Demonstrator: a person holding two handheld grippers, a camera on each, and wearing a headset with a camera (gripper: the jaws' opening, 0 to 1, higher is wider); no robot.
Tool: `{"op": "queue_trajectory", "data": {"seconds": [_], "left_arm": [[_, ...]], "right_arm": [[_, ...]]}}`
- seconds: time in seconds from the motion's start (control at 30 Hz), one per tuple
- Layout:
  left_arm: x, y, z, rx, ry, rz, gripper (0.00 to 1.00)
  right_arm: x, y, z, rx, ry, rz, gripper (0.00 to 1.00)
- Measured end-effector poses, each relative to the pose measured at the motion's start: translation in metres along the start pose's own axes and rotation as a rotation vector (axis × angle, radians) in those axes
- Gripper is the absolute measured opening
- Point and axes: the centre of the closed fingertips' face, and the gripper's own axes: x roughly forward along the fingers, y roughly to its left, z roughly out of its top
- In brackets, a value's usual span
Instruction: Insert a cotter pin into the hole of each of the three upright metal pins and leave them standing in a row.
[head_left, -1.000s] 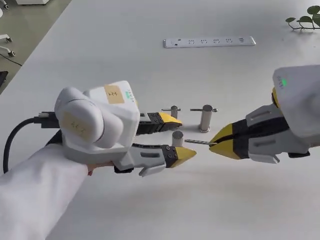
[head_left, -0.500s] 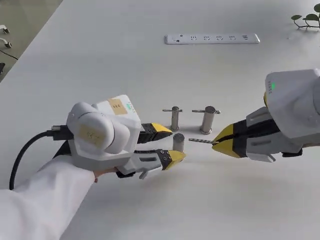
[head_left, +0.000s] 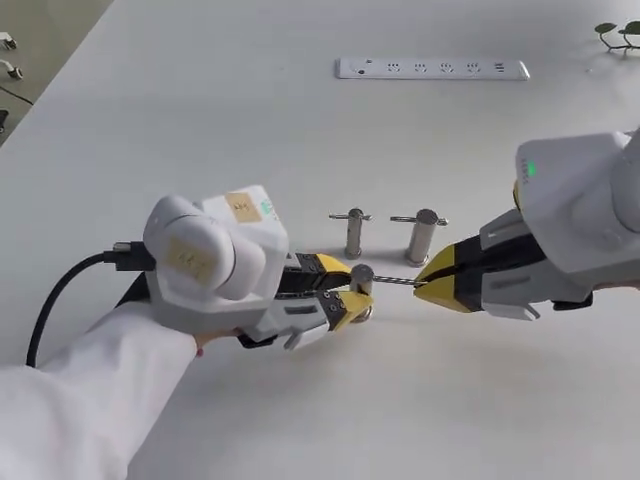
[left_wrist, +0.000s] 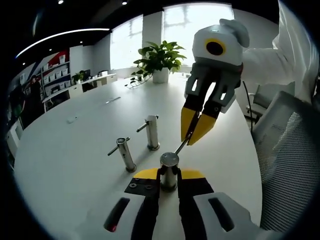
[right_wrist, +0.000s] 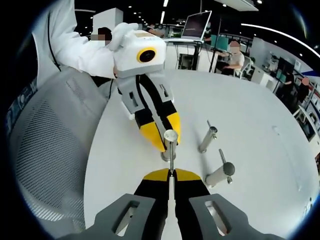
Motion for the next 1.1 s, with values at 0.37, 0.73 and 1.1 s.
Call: {"op": "queue_trajectory", "data": {"seconds": [0.37,0.73,1.1], "left_arm": [[0.0,-0.001,0.0,-0.037,-0.008,-0.011,0.11],[-0.001,0.0,-0.002,-0.106,-0.042,-0.021,0.12],[-0.002,0.001,-0.004,-0.114,-0.041,-0.022,0.13]], "right_arm": [[0.014,0.001,0.012,-0.066,0.008,0.017,0.0],[0.019,-0.002,0.015,-0.144,0.029,0.029,0.0],[0.023,-0.002,0.019,-0.158,0.019,0.046,0.0]]}}
